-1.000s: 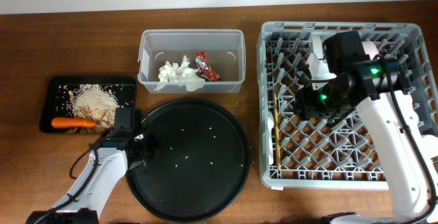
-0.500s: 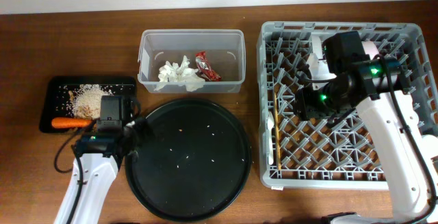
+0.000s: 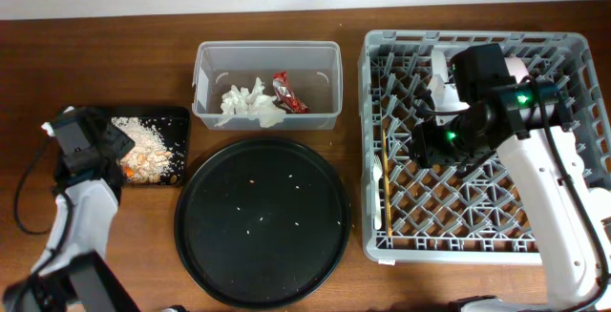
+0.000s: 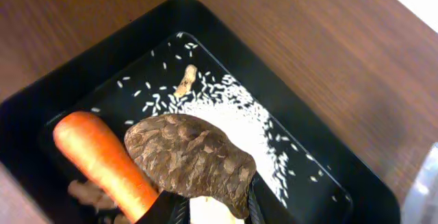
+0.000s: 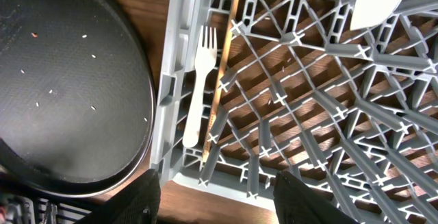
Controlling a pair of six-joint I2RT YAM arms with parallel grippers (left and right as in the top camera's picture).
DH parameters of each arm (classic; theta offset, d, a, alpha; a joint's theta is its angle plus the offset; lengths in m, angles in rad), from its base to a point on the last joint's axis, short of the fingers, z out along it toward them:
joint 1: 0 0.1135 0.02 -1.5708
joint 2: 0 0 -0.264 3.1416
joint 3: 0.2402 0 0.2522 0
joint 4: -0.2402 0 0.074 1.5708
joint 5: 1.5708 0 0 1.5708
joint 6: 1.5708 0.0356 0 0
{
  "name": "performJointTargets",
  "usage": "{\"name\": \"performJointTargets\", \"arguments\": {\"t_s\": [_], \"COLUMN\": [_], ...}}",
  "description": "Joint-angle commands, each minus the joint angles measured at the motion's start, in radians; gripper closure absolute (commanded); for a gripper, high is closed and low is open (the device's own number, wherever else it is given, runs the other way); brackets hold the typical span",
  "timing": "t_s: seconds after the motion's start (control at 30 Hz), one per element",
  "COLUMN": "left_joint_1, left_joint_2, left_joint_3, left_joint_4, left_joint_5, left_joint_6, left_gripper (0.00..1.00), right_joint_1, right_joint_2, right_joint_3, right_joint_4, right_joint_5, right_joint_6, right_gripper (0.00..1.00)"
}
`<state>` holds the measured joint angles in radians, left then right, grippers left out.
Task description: Sort waste into correct bins and load items into the dishwasher rack
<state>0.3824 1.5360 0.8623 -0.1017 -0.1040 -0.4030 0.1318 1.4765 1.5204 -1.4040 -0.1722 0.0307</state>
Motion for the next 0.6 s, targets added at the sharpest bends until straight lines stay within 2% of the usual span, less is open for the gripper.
{"name": "performJointTargets", "arguments": {"t_s": [0.0,0.03,0.07,0.1,0.17,0.23,0.3,0.33,0.4,0.43,0.47,0.5,0.57], "left_joint_1": [0.047,0.054,0.059,0.059,0.059,0.059,0.045,0.028,-0.033,-0.113,-0.209,-0.301,-0.474], "left_joint_2": [0.049,0.048,0.048,0.048,0.046,0.032,-0.055,-0.082,-0.133,-0.167,-0.179,-0.179,-0.179], "left_joint_3": [0.010,0.010,0.010,0.010,0.010,0.010,0.010,0.010,0.010,0.010,0.010,0.010,0.015], "left_joint_4": [0.023,0.029,0.030,0.030,0.026,0.018,0.010,-0.003,-0.038,-0.078,-0.111,-0.146,-0.240], "left_joint_5": [0.032,0.032,0.033,0.033,0.034,0.065,0.207,0.219,0.220,0.220,0.217,0.212,0.141], "left_joint_6": [0.016,0.016,0.016,0.016,0.016,0.016,0.016,0.016,0.019,0.052,0.084,0.099,0.107], "left_gripper": [0.86,0.69,0.59,0.55,0.35,0.35,0.38,0.38,0.38,0.38,0.37,0.32,0.01], "right_joint_1": [0.005,0.005,0.005,0.005,0.005,0.005,0.005,0.005,0.005,0.005,0.005,0.005,0.005], "right_joint_2": [0.002,0.002,0.002,0.002,0.002,0.002,0.002,0.002,0.002,0.002,0.002,0.002,0.002], "right_joint_3": [0.005,0.005,0.005,0.005,0.005,0.005,0.005,0.005,0.005,0.005,0.005,0.005,0.005], "right_joint_4": [0.001,0.002,0.002,0.002,0.001,0.001,0.006,0.010,0.023,0.053,0.078,0.110,0.166], "right_joint_5": [0.012,0.012,0.012,0.012,0.013,0.013,0.011,0.008,-0.004,-0.032,-0.061,-0.093,-0.101], "right_joint_6": [0.008,0.008,0.008,0.008,0.008,0.008,0.008,0.008,0.008,0.008,0.008,0.009,0.008], "right_gripper": [0.43,0.42,0.43,0.43,0.43,0.43,0.42,0.42,0.41,0.34,0.30,0.25,0.11]}}
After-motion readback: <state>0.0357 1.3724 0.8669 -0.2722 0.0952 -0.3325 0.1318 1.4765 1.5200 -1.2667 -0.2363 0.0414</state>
